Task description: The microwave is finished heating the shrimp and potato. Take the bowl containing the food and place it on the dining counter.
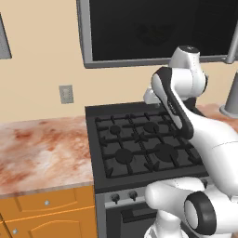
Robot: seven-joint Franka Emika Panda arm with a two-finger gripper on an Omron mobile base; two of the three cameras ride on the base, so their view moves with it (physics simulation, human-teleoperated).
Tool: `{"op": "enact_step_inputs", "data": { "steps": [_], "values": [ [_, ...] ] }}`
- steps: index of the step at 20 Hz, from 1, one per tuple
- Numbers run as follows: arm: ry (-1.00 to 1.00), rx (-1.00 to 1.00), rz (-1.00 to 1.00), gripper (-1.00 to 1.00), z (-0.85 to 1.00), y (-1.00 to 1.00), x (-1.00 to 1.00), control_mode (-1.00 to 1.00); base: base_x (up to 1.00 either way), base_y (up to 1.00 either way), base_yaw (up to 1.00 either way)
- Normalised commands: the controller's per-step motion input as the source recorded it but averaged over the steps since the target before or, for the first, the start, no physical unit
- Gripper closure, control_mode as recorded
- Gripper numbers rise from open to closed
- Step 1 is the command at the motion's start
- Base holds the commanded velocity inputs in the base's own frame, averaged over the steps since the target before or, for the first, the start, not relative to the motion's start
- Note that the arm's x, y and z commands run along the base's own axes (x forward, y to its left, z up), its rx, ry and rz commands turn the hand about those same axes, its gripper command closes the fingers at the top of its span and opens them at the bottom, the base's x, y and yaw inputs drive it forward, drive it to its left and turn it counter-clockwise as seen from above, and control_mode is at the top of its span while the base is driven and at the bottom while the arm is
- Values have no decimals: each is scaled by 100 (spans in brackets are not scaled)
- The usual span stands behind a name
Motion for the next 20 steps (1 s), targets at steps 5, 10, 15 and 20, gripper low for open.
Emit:
{"op": "enact_step_inputs", "data": {
  "steps": [5, 10, 15, 20],
  "values": [
    [-15, 0, 0, -100, 0, -3, -43, -100, 0, 0, 0],
    [-27, -4, 1, -100, 0, 0, -83, -100, 0, 0, 0],
    [-36, -7, 0, -100, -6, 0, -85, -100, 0, 0, 0],
    [0, 0, 0, -100, 0, 0, -5, -100, 0, 0, 0]
  ]
}}
